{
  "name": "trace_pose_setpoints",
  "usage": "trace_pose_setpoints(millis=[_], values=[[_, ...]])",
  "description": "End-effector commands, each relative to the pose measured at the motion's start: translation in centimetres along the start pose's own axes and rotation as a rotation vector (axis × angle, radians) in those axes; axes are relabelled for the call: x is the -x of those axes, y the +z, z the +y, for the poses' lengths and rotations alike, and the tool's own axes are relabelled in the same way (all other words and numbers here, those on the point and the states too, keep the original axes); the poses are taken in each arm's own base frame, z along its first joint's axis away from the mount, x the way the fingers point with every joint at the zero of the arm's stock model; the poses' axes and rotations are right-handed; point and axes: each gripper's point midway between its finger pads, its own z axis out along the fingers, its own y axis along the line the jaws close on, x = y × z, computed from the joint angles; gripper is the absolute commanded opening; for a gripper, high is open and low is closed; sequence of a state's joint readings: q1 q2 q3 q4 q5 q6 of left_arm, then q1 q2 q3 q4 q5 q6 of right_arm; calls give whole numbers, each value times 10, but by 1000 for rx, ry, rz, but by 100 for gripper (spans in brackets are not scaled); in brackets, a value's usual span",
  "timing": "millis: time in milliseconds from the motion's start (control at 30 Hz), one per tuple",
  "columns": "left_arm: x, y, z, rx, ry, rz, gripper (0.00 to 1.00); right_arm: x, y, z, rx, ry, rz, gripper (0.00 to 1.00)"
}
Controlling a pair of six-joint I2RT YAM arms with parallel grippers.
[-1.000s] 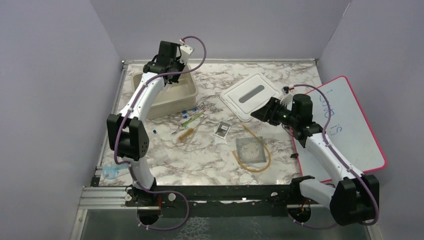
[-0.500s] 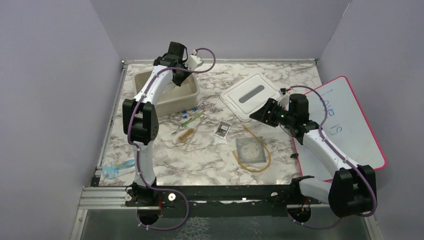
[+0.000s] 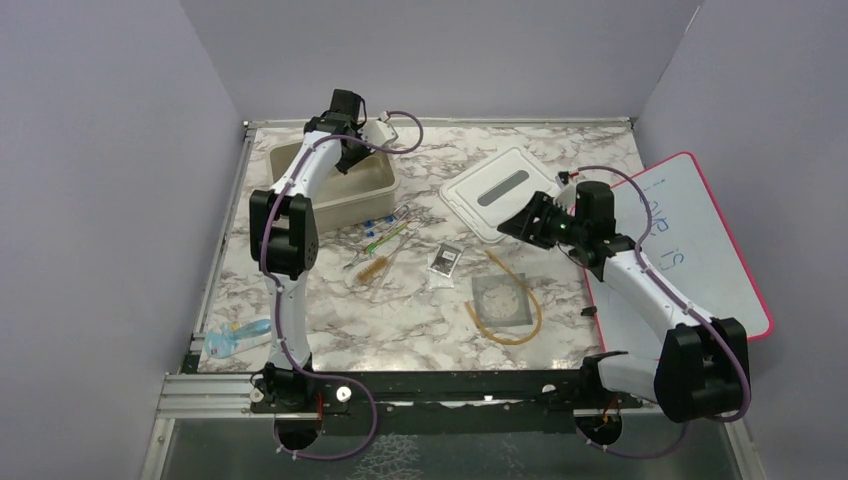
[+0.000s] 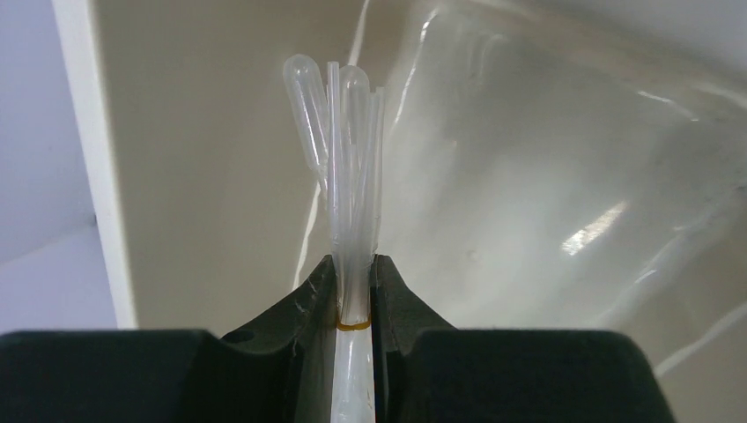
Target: Organize the chemistry lab equipment
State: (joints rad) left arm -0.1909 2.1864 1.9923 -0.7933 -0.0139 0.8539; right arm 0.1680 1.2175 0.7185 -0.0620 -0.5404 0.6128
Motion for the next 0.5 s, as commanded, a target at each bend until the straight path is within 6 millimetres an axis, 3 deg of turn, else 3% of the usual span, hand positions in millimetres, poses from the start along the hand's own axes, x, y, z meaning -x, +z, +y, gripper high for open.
trace_pose_setpoints(millis=[0,200,467], values=[[-9,8,25,72,17,14,15,16,2,7,5,-21,-12,60],[-18,14,26,35,-35,-37,19,21,7,14,33,14,-5,60],[-28,25,22,11,-66,-40,33,22,8,18,26,22,-13,60]])
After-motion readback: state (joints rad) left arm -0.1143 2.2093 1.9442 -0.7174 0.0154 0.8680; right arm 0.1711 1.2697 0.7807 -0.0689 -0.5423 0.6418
